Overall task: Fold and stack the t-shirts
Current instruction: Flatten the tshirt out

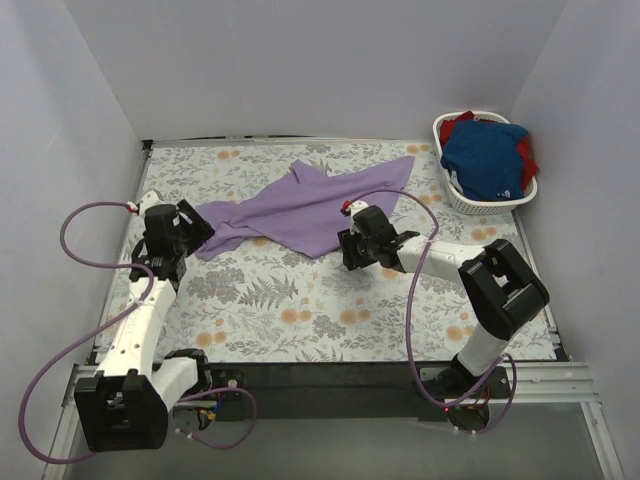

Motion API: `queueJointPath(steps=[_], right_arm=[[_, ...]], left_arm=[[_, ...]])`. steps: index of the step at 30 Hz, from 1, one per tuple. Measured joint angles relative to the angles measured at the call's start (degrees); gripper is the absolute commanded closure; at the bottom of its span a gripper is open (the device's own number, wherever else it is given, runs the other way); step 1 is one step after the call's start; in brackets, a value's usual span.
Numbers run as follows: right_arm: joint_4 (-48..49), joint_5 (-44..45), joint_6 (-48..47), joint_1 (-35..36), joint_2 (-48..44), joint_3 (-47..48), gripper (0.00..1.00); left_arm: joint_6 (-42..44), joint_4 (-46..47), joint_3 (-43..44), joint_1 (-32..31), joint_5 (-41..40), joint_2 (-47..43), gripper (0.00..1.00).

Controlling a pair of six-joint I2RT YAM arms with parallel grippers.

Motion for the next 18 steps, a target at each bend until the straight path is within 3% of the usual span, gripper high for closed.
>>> queueJointPath(steps=[7, 14, 17, 18], right_arm=[[10.2, 4.9, 8.4, 3.0, 5.2, 0.0, 0.36], [15.3, 10.6, 16.7, 2.6, 10.3, 3.8, 0.38], [16.4, 12.1, 20.1, 2.3, 12.3, 5.7, 0.55], [16.9, 12.6, 21.0, 2.2, 12.9, 6.0, 0.8]], left_arm=[[0.0, -1.5, -5.8, -1.0, 1.7, -0.3, 0.32], [0.1, -1.5, -5.8, -1.3, 1.7, 0.9, 0.32], [0.1, -1.5, -5.8, -1.3, 1.7, 0.9, 0.32], [0.1, -1.5, -5.8, -1.3, 1.6, 0.9, 0.32]])
